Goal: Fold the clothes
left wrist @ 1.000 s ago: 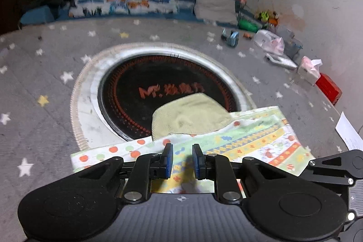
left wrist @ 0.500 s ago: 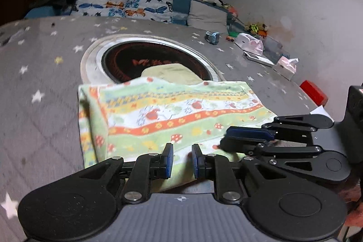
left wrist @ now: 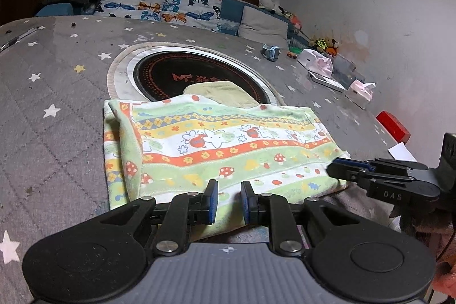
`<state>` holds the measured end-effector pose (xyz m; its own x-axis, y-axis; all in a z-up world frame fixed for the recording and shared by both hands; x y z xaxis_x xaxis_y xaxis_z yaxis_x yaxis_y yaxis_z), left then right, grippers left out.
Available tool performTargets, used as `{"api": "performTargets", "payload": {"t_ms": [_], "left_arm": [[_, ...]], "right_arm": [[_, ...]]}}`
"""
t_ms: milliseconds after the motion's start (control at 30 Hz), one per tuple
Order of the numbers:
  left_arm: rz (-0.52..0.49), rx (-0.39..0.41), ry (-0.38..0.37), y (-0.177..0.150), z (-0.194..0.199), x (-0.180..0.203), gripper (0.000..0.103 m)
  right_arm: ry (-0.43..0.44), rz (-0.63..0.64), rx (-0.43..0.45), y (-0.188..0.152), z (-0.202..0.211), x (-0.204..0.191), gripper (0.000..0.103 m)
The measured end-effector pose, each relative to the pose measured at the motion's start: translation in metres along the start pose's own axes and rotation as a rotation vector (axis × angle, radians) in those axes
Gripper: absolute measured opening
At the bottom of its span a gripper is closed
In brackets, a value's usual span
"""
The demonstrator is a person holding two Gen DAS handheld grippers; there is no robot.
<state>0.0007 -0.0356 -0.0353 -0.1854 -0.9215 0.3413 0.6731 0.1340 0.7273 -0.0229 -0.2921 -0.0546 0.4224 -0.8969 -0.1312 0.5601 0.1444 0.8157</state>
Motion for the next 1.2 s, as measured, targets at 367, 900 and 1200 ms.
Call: {"api": "performTargets", "payload": {"t_ms": [367, 900, 1200], "left_arm": [[0.109, 0.004, 0.015, -0.004, 0.014, -0.031, 0.019], [0.045, 0.019, 0.113, 0.05, -0.008, -0.05, 0.02], [0.081, -0.016, 0.166, 0.056, -0.031, -0.082, 0.019]], "right_arm": [[-0.004, 0.021, -0.004, 0.006, 0.003, 0.004, 0.015], [-0.017, 0.058, -0.014, 0.051, -0.042, 0.015, 0.018], [-0.027, 0.037, -0.069, 0.058, -0.082, 0.033, 0.017]]}}
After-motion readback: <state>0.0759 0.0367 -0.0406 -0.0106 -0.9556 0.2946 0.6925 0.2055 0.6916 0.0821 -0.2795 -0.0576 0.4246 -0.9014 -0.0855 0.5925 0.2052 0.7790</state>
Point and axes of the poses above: each gripper's, at about its wrist camera, not at the fingertips, and z roughly against the way its jaws point, x to its right, y to its top, the point moved 9 cm from there along -z, roughly the way its jaws point, and after that the axes turned 2 degrees about x, right-handed, at the moved point
